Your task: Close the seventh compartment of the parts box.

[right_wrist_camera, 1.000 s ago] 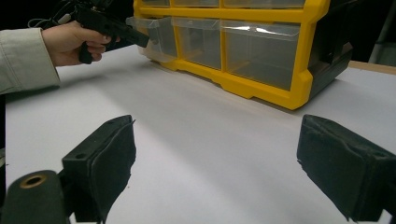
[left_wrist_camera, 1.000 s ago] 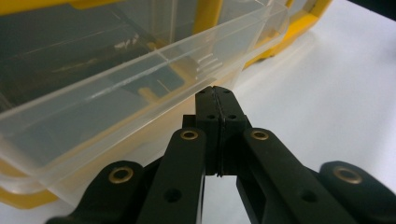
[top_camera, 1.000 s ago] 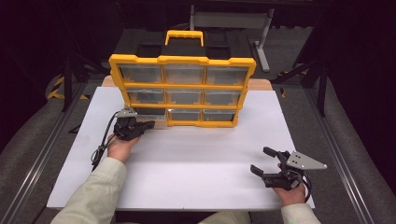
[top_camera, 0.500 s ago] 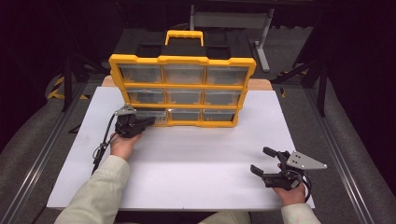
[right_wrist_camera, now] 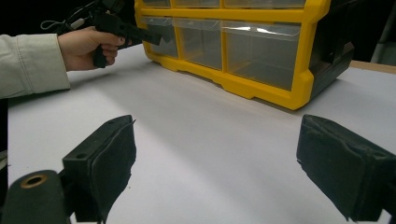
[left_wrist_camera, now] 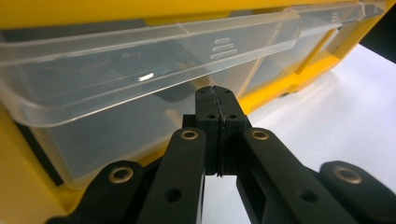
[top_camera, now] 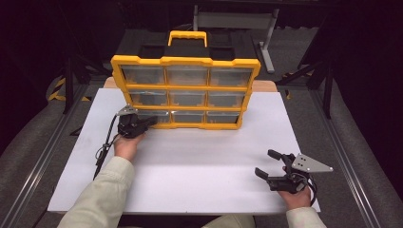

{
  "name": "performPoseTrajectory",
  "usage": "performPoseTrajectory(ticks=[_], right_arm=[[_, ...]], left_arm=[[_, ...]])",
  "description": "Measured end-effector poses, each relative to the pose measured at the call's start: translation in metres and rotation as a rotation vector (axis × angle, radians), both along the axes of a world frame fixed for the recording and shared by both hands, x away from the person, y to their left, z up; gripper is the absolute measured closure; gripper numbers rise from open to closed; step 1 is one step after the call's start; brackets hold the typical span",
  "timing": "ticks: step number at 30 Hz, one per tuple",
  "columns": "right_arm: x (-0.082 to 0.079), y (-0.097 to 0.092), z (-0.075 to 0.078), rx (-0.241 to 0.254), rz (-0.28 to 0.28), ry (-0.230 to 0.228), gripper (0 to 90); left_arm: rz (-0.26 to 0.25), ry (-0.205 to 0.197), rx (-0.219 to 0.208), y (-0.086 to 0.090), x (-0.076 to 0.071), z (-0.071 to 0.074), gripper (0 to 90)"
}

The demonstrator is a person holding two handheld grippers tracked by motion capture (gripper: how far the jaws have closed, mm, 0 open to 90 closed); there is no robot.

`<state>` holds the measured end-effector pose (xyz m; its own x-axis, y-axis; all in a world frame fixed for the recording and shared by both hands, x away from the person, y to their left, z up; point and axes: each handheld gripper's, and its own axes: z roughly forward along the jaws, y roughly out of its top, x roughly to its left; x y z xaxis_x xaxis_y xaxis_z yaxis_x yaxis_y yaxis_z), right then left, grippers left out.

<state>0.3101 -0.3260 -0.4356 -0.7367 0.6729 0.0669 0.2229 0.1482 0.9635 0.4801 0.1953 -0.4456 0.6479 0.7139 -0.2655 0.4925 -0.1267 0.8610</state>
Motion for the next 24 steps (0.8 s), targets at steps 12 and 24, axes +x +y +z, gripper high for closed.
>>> performPoseTrajectory(ticks=[12,24], right_arm=[[0.0003,-0.0002,-0.0001,0.006,-0.001,0.003,12.5],[0.0016,-0.0007,-0.0006,0.008,-0.004,0.006,12.5]], left_arm=[[0.02,-0.013,-0.015,0.0038,0.0029,-0.0007,89.5],[-0.009,-0.01,-0.006,0.0047,-0.0031,0.0067,89.4]])
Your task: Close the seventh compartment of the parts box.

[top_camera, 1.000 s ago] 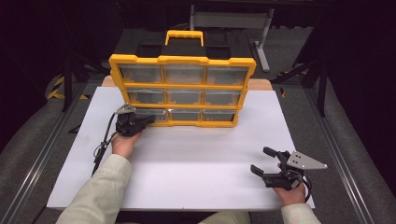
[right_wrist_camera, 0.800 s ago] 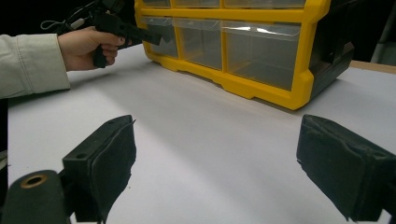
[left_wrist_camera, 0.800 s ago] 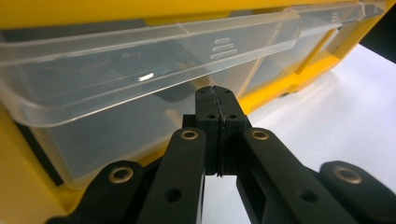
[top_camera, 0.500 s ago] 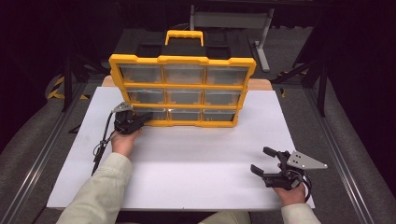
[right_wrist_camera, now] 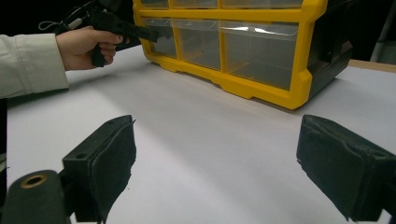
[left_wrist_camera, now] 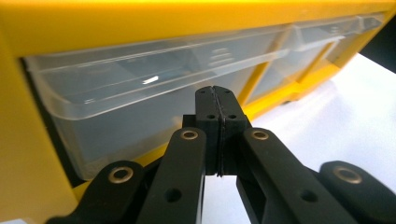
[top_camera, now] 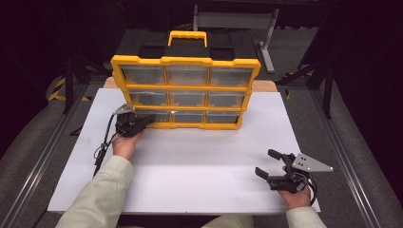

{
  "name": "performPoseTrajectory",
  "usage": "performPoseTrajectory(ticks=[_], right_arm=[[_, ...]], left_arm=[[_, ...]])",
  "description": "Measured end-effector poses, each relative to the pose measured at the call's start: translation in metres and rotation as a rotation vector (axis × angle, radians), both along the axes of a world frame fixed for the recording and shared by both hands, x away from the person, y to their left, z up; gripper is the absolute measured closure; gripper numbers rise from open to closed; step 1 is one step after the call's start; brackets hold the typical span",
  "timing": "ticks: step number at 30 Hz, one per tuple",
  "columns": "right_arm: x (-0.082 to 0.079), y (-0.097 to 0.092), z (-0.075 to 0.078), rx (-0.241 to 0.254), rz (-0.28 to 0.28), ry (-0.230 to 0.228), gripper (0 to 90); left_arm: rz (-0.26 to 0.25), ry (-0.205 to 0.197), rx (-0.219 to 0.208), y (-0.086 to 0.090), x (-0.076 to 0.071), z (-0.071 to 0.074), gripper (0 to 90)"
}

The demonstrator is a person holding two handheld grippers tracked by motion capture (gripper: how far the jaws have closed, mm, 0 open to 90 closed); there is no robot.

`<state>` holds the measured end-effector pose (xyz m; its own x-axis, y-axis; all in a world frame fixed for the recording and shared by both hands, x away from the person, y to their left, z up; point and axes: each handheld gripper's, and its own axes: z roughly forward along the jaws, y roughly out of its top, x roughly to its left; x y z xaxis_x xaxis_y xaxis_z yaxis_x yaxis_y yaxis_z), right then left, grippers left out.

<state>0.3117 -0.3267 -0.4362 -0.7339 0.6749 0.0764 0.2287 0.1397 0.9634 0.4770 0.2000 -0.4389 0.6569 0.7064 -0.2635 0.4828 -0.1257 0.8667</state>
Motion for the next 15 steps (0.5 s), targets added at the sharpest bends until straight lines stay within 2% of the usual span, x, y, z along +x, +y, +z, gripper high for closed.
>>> performPoseTrajectory(ticks=[2,5,8,9,11,13,15], right_arm=[[0.001,0.0,0.0,0.0,-0.001,-0.002,12.5],[0.001,0.001,0.0,-0.002,-0.005,-0.001,12.4],[0.001,0.0,0.0,-0.002,-0.008,-0.003,12.4],[0.001,0.0,0.0,-0.001,-0.011,-0.003,12.4],[0.001,0.0,0.0,-0.002,-0.012,-0.002,12.4],[0.002,0.0,0.001,-0.003,-0.012,-0.002,12.4],[0.002,0.001,0.001,-0.003,-0.013,-0.004,12.4]], left_arm=[[-0.015,-0.001,0.006,0.0,-0.002,0.002,89.4],[-0.049,-0.023,0.009,0.0,-0.011,0.009,87.7],[-0.082,-0.064,0.013,0.001,-0.023,0.02,83.9],[-0.082,-0.064,0.013,0.001,-0.023,0.02,81.7],[-0.102,-0.105,0.011,0.002,-0.035,0.03,75.8],[-0.111,-0.119,0.011,0.002,-0.04,0.033,72.6],[-0.121,-0.139,0.017,0.003,-0.048,0.037,65.0]])
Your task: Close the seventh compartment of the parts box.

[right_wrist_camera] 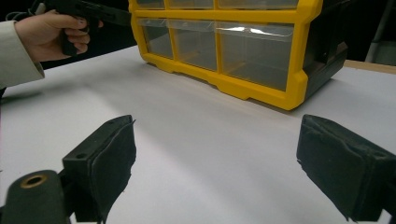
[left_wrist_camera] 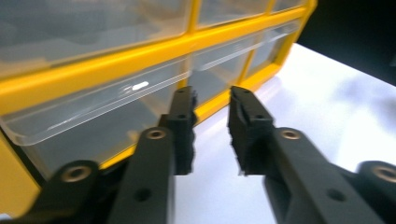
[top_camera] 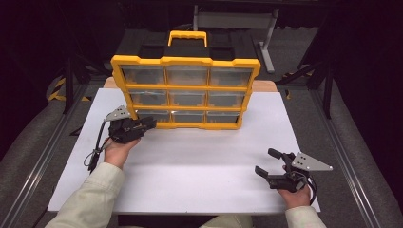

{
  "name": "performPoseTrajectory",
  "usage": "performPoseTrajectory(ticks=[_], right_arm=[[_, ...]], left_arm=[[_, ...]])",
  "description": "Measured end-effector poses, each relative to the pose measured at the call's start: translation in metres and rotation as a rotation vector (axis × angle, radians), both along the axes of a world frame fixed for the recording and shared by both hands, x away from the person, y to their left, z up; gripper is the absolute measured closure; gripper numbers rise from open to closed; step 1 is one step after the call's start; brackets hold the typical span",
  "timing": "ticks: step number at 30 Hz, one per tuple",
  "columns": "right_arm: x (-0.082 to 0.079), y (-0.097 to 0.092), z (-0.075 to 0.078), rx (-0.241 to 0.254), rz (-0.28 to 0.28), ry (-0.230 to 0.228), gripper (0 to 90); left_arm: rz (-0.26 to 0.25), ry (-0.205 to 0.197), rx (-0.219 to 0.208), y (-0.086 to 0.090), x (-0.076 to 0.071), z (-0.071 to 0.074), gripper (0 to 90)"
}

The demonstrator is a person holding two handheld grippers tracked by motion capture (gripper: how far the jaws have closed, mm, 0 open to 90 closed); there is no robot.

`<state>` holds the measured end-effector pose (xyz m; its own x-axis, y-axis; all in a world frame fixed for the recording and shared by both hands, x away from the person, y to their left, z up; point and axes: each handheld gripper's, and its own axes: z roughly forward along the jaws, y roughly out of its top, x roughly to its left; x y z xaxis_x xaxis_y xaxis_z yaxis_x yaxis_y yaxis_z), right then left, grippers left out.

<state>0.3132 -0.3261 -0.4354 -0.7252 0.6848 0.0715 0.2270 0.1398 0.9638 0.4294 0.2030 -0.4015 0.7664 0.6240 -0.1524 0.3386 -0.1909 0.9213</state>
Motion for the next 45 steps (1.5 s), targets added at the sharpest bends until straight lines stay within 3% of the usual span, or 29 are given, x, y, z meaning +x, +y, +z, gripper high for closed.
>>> performPoseTrajectory(ticks=[2,3,7,9,13,21,26,30,31,37,45], right_arm=[[0.0,0.0,0.0,-0.003,-0.002,-0.003,12.3],[0.0,0.0,0.0,-0.003,-0.002,-0.003,12.3],[0.001,0.001,0.001,-0.006,-0.002,-0.011,11.9],[0.001,0.001,0.002,-0.011,-0.002,-0.014,11.5],[0.003,0.0,0.004,-0.011,-0.005,-0.015,10.2],[0.004,0.001,0.006,-0.023,-0.005,-0.022,7.8],[0.005,0.002,0.007,-0.035,-0.001,-0.028,5.4],[0.006,0.002,0.007,-0.045,-0.004,-0.028,4.1],[0.006,0.002,0.007,-0.047,-0.004,-0.03,3.9],[0.007,0.001,0.007,-0.06,-0.01,-0.039,3.0],[0.006,0.002,0.006,-0.081,0.011,-0.068,1.0]], left_arm=[[-0.001,-0.013,0.004,0.001,-0.007,0.003,46.9],[0.003,-0.012,-0.001,0.002,-0.012,0.004,46.9],[0.004,-0.02,-0.039,0.01,-0.025,0.007,23.9],[0.003,-0.025,-0.063,0.015,-0.03,0.009,18.4],[-0.024,-0.071,-0.071,0.024,-0.047,0.016,12.6],[-0.016,-0.127,-0.079,0.043,-0.075,0.024,6.0],[-0.008,-0.138,-0.085,0.055,-0.087,0.019,4.0],[-0.004,-0.186,-0.088,0.067,-0.095,0.013,3.4],[-0.003,-0.182,-0.103,0.07,-0.097,0.011,3.1],[0.009,-0.169,-0.096,0.083,-0.102,0.002,2.6],[0.044,-0.114,-0.133,0.098,-0.107,-0.018,2.6]])
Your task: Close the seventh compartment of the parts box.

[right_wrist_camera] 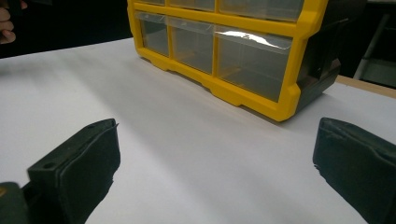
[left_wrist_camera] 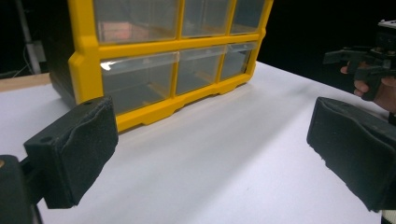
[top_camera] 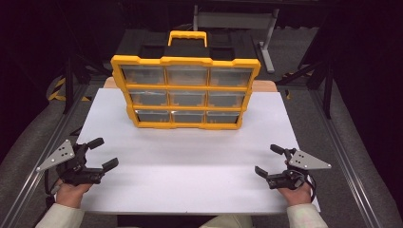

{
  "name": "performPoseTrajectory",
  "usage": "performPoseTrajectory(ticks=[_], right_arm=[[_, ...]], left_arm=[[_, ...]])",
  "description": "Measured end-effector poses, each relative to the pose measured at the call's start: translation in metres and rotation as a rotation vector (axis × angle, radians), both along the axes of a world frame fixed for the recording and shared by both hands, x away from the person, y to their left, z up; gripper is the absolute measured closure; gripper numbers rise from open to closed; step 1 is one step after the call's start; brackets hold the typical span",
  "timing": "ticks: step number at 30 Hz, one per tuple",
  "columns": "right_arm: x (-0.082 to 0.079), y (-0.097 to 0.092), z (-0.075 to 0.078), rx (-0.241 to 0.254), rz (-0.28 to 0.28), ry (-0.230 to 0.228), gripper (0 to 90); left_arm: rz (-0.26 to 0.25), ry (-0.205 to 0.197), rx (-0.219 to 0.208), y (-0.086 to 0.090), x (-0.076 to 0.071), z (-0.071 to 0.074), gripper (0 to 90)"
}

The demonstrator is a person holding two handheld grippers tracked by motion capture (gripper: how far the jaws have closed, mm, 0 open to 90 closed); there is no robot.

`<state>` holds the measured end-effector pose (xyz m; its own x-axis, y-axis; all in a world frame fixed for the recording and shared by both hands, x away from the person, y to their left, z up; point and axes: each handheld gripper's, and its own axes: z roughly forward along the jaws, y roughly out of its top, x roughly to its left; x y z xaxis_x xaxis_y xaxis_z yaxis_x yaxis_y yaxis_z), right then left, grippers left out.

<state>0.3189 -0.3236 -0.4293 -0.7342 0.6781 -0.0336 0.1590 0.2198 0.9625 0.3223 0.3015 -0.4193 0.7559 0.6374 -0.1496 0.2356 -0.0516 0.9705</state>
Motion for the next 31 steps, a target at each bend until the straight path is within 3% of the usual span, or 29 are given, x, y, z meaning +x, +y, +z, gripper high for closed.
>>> performPoseTrajectory(ticks=[10,16,18,22,25,31], right_arm=[[0.0,-0.005,-0.005,0.002,0.028,-0.073,0.2],[0.001,-0.006,-0.007,0.004,0.027,-0.083,0.2],[0.001,-0.006,-0.009,0.007,0.027,-0.079,0.2],[0.002,-0.007,-0.011,0.005,0.019,-0.065,0.2],[0.001,-0.008,-0.011,0.01,0.017,-0.066,0.2],[0.003,-0.007,-0.013,0.007,0.015,-0.048,0.2]], left_arm=[[0.06,0.012,0.001,0.007,-0.006,-0.022,2.7],[0.103,0.003,0.029,0.008,-0.008,-0.032,2.8],[0.094,0.017,0.035,0.008,-0.006,-0.037,2.7],[0.06,0.025,0.091,0.007,-0.003,-0.046,2.4],[0.055,0.046,0.063,0.009,-0.001,-0.048,2.3],[0.061,0.046,0.052,0.009,-0.001,-0.047,2.3]])
